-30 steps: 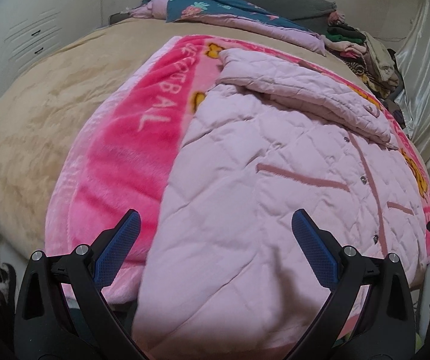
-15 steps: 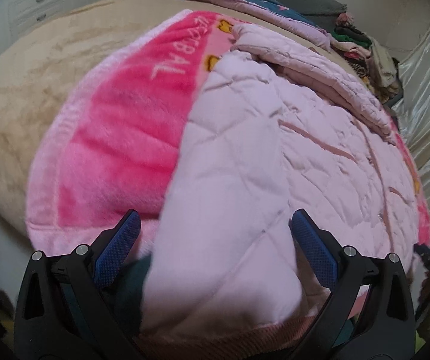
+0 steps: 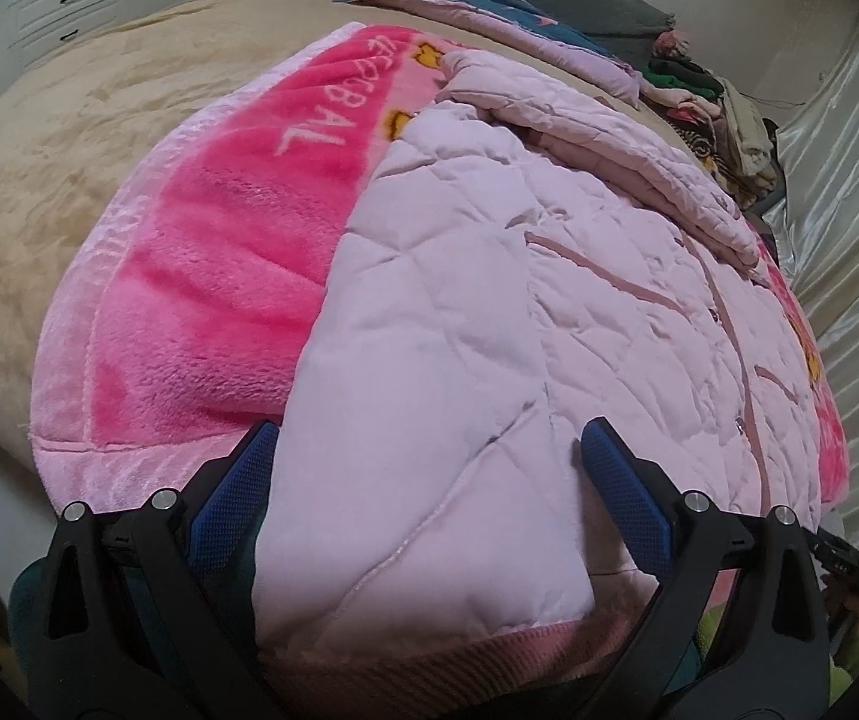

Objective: Fold large clothes
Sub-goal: 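Move both tools to the ribbed jacket hem and grasp it, then lift the hem with both tools and fold it over toward the collar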

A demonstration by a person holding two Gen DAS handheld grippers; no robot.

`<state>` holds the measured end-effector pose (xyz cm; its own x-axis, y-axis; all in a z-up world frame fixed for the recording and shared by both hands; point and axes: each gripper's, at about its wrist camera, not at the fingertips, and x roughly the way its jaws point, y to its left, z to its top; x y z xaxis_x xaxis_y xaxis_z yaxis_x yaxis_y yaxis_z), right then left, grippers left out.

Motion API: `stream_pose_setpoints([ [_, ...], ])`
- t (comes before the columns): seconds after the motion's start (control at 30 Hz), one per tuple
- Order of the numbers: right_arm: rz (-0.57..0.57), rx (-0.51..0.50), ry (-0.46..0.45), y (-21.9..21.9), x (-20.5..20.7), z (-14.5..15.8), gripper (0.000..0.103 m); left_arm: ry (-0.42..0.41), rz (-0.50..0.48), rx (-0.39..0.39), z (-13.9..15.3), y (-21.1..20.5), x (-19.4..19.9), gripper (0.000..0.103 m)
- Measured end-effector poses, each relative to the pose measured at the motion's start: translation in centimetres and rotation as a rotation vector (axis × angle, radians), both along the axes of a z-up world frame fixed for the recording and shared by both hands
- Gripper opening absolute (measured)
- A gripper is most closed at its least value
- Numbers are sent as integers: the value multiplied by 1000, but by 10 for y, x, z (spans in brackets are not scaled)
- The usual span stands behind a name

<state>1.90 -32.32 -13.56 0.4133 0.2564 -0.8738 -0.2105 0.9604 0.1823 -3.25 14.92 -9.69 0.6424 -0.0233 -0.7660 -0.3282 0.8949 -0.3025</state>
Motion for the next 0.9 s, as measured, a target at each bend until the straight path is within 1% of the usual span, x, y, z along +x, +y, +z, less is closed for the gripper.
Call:
stream_pose_setpoints([
  [0.03,13,17,15,1,-1,-1,83,-3,-3,0,1,-1,0,91],
  [0.07,23,37,28,2,-2,-2,73,-10,-4,0,1,-1,0,87],
  [0.13,33,66,39,4,-5,-4,64,-22,-6,9,2,-2,-1,79],
  [0.17,39,70,35,5,-6,-2,55,-24,-6,20,2,-3,-1,72],
  [0.2,54,72,25,7,-7,1,49,-27,-9,21,2,-3,-1,61],
  [0.23,77,54,-1,11,-10,8,39,-32,-17,14,3,-4,-1,58],
  [0.27,99,40,-21,13,-12,14,29,-39,-21,23,4,-6,-1,53],
  [0.3,118,34,-43,15,-12,22,25,-44,-25,39,7,-8,-2,43],
  [0.33,138,45,-74,16,-13,35,20,-51,-29,54,9,-9,-2,40],
  [0.4,154,76,-145,15,-11,59,17,-76,-35,55,15,-11,-3,28],
  [0.43,154,90,-174,15,-9,68,17,-83,-37,59,17,-11,-3,25],
  [0.5,154,117,-238,13,-4,88,17,-107,-43,75,26,-14,-2,16],
  [0.6,155,158,-355,13,6,120,15,-127,-42,95,37,-16,2,15],
  [0.67,150,180,-403,11,9,134,15,-141,-37,103,45,-16,6,14],
  [0.73,140,210,-438,9,19,147,15,-155,-36,113,54,-17,10,13],
  [0.8,124,217,-461,13,31,157,15,-170,-35,124,62,-18,14,13],
  [0.9,104,251,-462,14,42,165,15,-195,-36,145,80,-20,23,13],
])
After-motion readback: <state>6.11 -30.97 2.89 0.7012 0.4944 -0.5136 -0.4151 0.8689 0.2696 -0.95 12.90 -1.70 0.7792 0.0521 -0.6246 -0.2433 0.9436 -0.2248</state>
